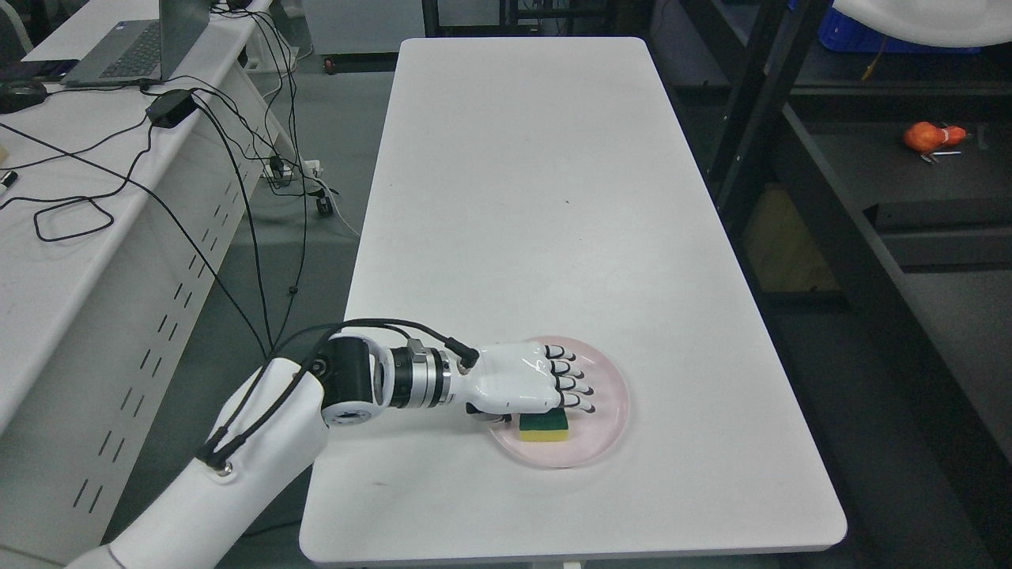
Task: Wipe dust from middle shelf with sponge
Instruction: 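Close the left hand on the sponge and lift it off the plate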
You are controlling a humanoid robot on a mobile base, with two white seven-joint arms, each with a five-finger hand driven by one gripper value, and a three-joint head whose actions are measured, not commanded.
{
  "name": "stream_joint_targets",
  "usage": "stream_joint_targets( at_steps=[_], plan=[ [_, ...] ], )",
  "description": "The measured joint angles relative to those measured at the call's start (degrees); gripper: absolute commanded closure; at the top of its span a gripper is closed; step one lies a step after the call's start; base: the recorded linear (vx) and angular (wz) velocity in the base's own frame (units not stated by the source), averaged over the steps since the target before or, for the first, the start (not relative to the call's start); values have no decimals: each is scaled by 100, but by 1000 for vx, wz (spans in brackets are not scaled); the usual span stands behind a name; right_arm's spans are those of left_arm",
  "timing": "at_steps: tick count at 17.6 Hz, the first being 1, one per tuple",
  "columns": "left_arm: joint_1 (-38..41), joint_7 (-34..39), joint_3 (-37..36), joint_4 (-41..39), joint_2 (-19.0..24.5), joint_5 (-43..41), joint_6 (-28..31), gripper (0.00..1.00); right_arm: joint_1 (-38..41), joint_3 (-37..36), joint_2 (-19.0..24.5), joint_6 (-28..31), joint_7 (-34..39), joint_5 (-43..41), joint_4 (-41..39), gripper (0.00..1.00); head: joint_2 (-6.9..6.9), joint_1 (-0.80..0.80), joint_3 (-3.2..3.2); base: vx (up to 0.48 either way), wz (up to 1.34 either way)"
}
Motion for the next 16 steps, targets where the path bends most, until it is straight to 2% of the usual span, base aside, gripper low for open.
stream_joint_targets(
  at_steps=[5, 8, 12, 14, 16],
  plan=[
    [-13, 3, 9, 149, -23, 23, 0, 47, 0, 0, 0, 0, 0, 0, 0, 0, 0, 0, 0, 0, 0],
    [-3, -27, 50, 206, -33, 121, 0, 68, 0, 0, 0, 0, 0, 0, 0, 0, 0, 0, 0, 0, 0],
    [14, -77, 140, 261, -27, 485, 0, 83, 0, 0, 0, 0, 0, 0, 0, 0, 0, 0, 0, 0, 0],
    [22, -77, 211, 279, -18, 686, 0, 94, 0, 0, 0, 0, 0, 0, 0, 0, 0, 0, 0, 0, 0],
    [24, -71, 309, 294, -9, 885, 0, 100, 0, 0, 0, 0, 0, 0, 0, 0, 0, 0, 0, 0, 0]
  ],
)
